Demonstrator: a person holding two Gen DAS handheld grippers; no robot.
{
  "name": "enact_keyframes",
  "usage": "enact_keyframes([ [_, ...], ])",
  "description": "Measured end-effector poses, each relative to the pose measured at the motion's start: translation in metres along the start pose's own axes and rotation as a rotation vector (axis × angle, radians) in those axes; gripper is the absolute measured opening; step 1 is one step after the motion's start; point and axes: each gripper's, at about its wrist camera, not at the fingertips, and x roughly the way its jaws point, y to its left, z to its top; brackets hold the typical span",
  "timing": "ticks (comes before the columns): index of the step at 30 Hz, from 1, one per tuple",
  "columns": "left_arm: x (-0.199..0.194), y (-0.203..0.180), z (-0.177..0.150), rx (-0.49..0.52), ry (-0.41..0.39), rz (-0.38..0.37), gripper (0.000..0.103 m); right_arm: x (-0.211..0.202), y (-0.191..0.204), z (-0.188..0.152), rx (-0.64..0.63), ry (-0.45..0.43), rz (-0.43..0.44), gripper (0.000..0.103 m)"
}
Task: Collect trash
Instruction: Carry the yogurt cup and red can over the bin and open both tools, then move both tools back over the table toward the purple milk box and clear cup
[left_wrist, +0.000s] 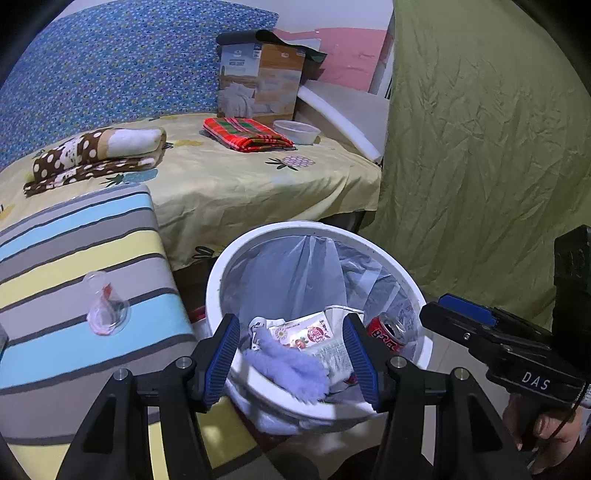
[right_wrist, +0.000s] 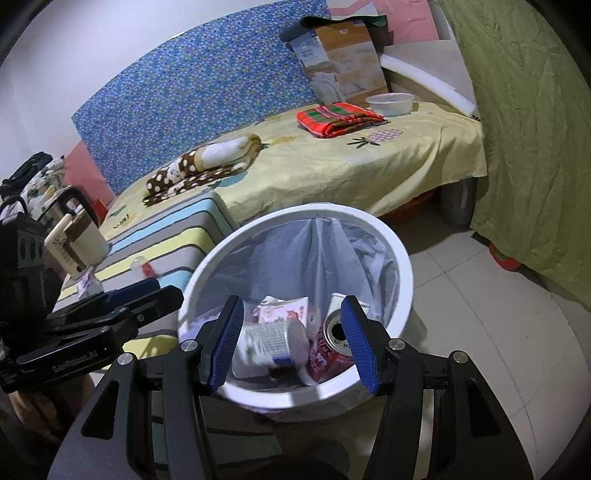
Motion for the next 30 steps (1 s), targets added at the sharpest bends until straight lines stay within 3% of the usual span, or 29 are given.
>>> enact_keyframes([
  [30,-0.118,0.04,-0.054,-0.072,-0.116,0.181,0.058,-0.016,0.09,-0.02,-0.17,0.007,0.165,0.057],
])
